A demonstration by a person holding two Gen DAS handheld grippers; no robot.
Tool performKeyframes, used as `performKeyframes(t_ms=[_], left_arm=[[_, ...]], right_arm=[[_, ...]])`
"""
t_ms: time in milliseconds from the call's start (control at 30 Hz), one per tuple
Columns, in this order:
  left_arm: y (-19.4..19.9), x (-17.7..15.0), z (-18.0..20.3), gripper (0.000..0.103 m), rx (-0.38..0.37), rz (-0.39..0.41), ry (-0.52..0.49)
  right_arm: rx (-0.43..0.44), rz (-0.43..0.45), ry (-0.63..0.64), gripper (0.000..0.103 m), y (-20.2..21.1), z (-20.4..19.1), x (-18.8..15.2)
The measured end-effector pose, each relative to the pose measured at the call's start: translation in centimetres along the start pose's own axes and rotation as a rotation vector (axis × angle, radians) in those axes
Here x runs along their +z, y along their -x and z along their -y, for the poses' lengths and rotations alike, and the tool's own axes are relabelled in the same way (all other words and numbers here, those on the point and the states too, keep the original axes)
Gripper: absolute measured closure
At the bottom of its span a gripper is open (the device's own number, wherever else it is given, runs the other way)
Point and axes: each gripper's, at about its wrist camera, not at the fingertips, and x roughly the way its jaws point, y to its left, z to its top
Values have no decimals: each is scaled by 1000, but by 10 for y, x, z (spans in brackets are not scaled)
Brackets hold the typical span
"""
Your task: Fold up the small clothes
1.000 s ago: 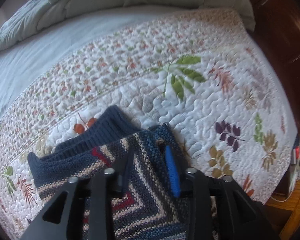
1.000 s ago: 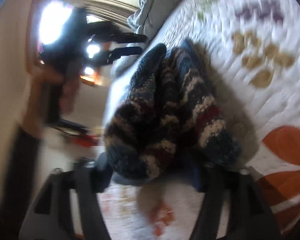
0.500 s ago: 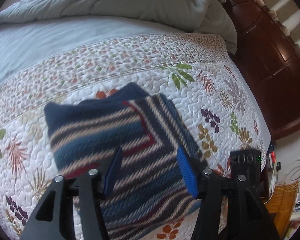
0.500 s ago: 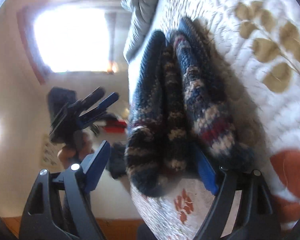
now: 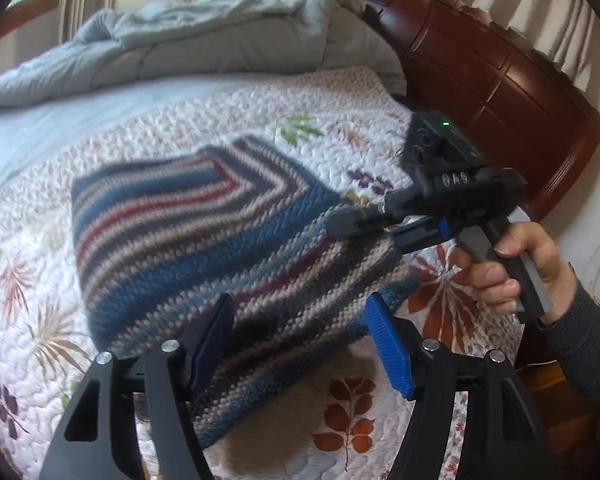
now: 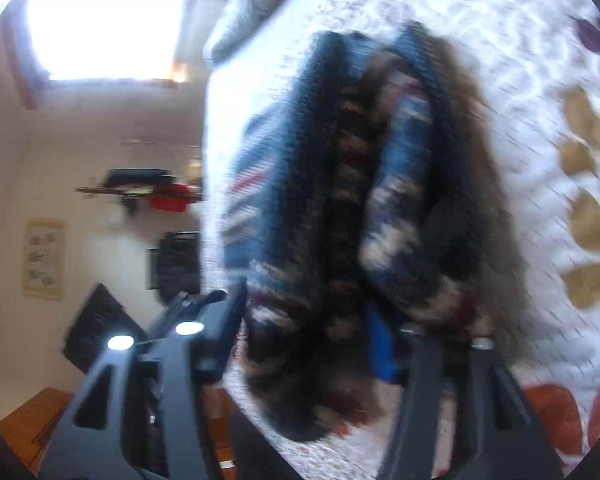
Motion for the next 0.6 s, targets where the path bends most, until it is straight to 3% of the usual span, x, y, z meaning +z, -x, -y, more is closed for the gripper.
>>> performKeyframes(t_ms=[67,233,267,300,433,600], left_arm=[[-4,2,-4,34,20,-5,-9],[-4,5,-11,34,-9,-12,16],[-5,5,-13,34,-7,-15,17],[-7,4,-13,34,-5,-19,20],[-4,3,-11,34,2,-29,25],[-16,4,-13,34,-39,-86,67]], right_arm=[[3,-7,6,54,2,5,-14],[22,-19,-12,48,7,20,-43],[20,-29,-16,60,1,24,-43],[13,-14,-25,79,0,30,-45],[-20,21,45,85,10,3,-38],[-82,113,146,87,59,-35,-36]])
